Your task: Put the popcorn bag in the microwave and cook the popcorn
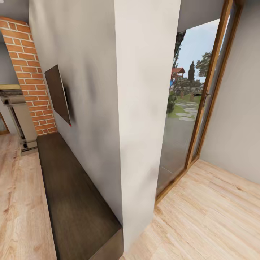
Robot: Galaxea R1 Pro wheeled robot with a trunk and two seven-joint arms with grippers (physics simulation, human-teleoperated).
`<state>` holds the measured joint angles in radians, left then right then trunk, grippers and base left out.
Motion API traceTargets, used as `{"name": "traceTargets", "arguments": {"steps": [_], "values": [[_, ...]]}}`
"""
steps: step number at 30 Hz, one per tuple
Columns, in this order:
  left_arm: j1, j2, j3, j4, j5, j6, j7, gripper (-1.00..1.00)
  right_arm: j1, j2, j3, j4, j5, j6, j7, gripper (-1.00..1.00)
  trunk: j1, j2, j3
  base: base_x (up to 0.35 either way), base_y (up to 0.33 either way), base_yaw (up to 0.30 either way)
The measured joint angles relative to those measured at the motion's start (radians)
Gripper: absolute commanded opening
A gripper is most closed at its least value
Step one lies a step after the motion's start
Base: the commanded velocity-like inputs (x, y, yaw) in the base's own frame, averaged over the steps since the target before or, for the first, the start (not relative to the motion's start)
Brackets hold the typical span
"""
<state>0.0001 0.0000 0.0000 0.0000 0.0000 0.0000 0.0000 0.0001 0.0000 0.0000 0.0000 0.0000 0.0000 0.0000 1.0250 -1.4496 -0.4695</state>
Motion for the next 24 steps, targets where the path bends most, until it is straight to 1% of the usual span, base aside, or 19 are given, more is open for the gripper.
{"name": "traceTargets", "arguments": {"steps": [1,4,9,15,20,24], "values": [[-0.004,-0.006,-0.001,-0.006,0.002,-0.005,-0.004,1.00,-0.005,-0.002,0.003,-0.006,0.001,-0.002,-0.001,1.00,0.000,0.000,0.001,0.000,0.000,0.000],[-0.004,-0.006,0.001,-0.006,0.002,-0.006,-0.001,1.00,-0.010,-0.002,0.003,-0.018,0.001,-0.002,-0.001,1.00,0.000,0.000,0.001,-0.062,0.000,0.000],[-0.003,-0.010,0.012,-0.010,0.008,-0.006,0.003,1.00,-0.024,-0.002,0.003,-0.045,-0.005,0.002,0.000,1.00,0.001,0.000,0.001,-0.314,0.000,0.000],[0.000,-0.011,0.013,-0.010,0.010,-0.006,0.003,1.00,-0.024,-0.001,0.004,-0.064,-0.004,0.006,0.000,1.00,0.001,0.000,0.000,-0.342,0.000,-0.016],[0.001,-0.011,0.013,-0.010,0.009,-0.006,0.003,1.00,-0.024,-0.005,0.002,-0.065,-0.007,0.007,0.000,1.00,0.001,0.000,0.000,-0.342,0.000,-0.232],[0.002,-0.011,0.013,-0.010,0.008,-0.006,0.003,1.00,-0.025,-0.018,0.001,-0.067,-0.009,0.005,0.000,1.00,0.000,0.000,0.000,-0.253,0.000,-0.288]]}}
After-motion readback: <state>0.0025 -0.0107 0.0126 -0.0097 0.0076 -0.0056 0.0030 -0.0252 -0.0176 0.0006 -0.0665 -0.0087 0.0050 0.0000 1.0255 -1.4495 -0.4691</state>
